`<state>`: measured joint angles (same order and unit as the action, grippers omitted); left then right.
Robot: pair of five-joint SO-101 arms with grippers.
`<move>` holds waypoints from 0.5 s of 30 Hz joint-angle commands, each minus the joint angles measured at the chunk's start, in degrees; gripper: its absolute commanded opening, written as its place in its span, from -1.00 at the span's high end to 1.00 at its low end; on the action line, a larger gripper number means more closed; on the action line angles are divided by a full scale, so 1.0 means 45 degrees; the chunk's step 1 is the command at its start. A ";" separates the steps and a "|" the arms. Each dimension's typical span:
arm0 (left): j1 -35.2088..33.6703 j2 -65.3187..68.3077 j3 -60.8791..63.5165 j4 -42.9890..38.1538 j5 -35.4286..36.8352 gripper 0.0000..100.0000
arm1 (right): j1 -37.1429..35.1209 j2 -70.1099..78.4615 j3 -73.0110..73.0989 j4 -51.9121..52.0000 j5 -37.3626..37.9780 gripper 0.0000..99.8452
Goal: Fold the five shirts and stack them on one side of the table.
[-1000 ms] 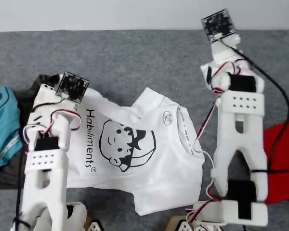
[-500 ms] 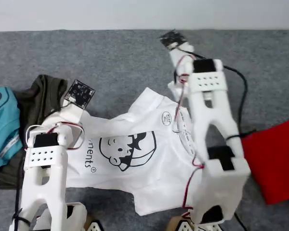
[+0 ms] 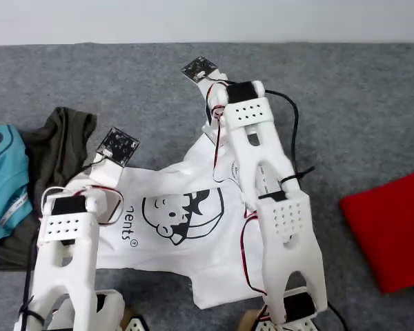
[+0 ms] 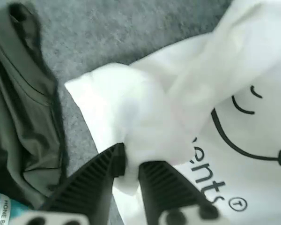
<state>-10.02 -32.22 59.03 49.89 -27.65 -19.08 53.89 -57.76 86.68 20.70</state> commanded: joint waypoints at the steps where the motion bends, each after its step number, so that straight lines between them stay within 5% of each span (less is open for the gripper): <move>1: 0.0059 -0.0020 0.0068 0.0000 0.0137 0.99 | -0.0068 0.0850 -0.2090 0.0166 -0.1114 0.56; 15: 0.0078 0.0000 0.0147 -0.0234 0.0137 0.99 | 0.0049 0.2081 -0.4513 0.1084 -0.4611 0.46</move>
<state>-10.02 -32.22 59.91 49.71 -27.65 -18.99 64.35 -75.08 91.25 2.59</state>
